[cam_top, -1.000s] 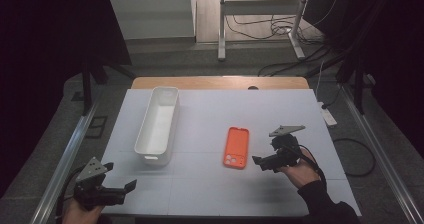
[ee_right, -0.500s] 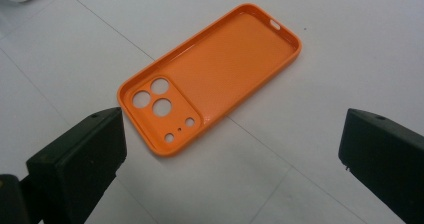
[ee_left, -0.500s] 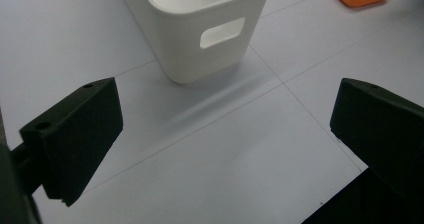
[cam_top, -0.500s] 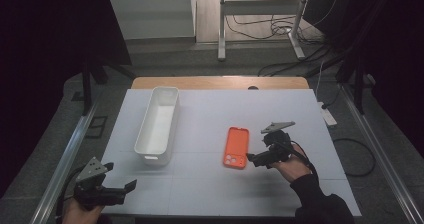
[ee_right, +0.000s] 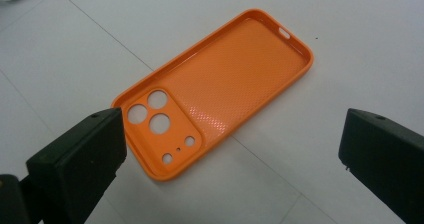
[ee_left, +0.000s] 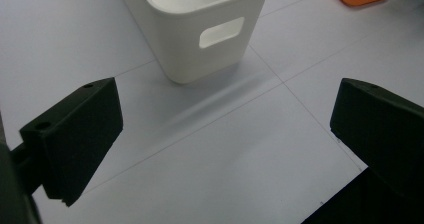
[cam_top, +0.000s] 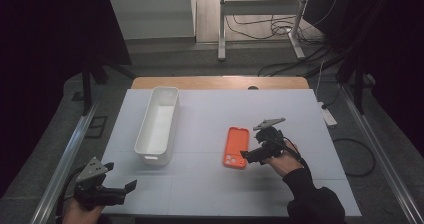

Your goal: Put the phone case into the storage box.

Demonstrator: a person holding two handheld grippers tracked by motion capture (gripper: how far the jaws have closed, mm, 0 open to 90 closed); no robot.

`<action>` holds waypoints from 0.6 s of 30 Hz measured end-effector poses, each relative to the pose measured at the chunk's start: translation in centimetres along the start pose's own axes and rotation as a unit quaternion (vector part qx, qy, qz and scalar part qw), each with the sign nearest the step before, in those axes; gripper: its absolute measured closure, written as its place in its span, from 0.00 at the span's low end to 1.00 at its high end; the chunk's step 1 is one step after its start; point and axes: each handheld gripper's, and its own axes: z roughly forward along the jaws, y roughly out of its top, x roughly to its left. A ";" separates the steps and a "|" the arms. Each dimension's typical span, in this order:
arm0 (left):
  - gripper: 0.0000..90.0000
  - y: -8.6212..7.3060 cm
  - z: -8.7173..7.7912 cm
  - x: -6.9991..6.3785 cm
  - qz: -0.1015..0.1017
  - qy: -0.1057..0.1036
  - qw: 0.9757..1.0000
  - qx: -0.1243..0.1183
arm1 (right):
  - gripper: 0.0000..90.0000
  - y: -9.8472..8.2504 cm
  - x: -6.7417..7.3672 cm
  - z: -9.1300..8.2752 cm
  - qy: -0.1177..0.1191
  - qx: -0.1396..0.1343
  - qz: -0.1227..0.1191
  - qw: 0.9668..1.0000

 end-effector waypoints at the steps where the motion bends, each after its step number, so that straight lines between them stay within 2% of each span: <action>1: 0.01 0.0 0.0 0.0 0.000 0.000 1.000 0.000 | 0.00 0.1 0.0 0.1 -0.001 0.000 0.000 1.000; 18: 0.01 0.0 0.0 0.0 0.003 -0.001 1.000 0.001 | 0.00 1.7 0.5 1.7 0.003 0.012 -0.004 1.000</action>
